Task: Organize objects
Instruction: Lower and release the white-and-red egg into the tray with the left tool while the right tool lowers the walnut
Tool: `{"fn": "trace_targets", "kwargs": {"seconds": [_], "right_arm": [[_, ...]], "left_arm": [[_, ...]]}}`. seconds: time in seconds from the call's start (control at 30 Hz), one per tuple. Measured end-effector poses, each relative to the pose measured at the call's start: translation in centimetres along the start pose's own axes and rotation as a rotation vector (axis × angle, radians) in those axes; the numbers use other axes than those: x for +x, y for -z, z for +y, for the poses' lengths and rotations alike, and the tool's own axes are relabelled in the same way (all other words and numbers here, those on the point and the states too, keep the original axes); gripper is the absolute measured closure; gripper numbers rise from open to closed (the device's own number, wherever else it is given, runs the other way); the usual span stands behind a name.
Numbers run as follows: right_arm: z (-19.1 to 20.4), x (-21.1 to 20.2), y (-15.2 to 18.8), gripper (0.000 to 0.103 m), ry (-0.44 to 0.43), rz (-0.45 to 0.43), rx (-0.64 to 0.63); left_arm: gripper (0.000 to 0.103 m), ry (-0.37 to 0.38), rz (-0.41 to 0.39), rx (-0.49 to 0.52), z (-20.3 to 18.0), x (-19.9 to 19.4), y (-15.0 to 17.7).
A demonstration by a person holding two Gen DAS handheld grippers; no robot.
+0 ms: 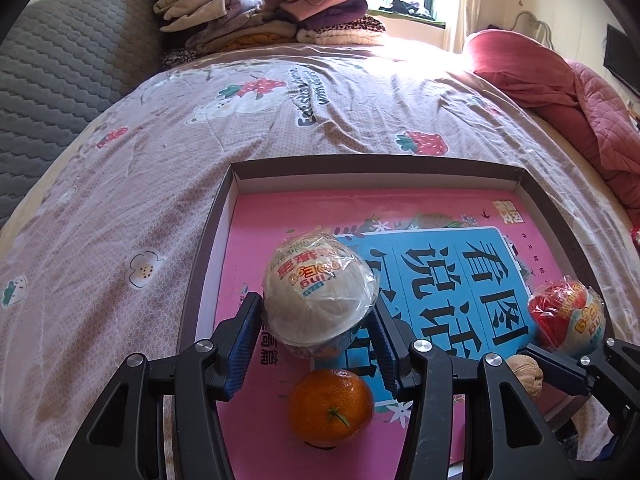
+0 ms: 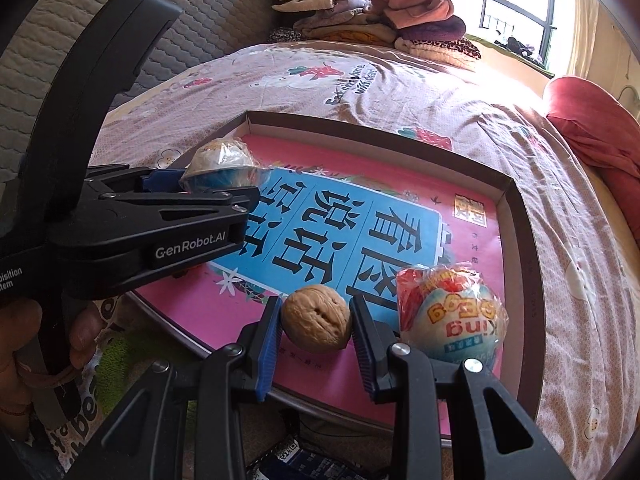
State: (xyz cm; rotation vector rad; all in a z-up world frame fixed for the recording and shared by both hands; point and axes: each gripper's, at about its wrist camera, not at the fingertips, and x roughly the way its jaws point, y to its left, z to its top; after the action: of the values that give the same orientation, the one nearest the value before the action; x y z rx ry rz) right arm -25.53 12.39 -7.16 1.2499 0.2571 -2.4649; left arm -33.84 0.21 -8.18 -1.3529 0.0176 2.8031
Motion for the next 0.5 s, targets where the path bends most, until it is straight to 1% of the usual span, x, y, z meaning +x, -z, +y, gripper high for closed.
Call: {"fn": "trace_targets", "kwargs": {"seconds": [0.13, 0.23, 0.37, 0.5], "right_arm": [[0.0, 0.0, 0.0, 0.069, 0.004, 0.002, 0.0], [0.0, -0.1, -0.1, 0.069, 0.003, 0.005, 0.002], [-0.1, -0.1, -0.1, 0.069, 0.0, 0.01, 0.006], [-0.1, -0.1, -0.1, 0.068, 0.002, 0.013, 0.007]], "left_arm": [[0.049, 0.013, -0.016, -0.006, 0.1, -0.9, 0.2], [0.049, 0.034, -0.061, -0.02, 0.3, -2.7, 0.4], [0.049, 0.043, -0.119, -0.056, 1.0, -5.2, 0.8], [0.049, 0.056, -0.135, -0.062, 0.9, -6.7, 1.6]]}}
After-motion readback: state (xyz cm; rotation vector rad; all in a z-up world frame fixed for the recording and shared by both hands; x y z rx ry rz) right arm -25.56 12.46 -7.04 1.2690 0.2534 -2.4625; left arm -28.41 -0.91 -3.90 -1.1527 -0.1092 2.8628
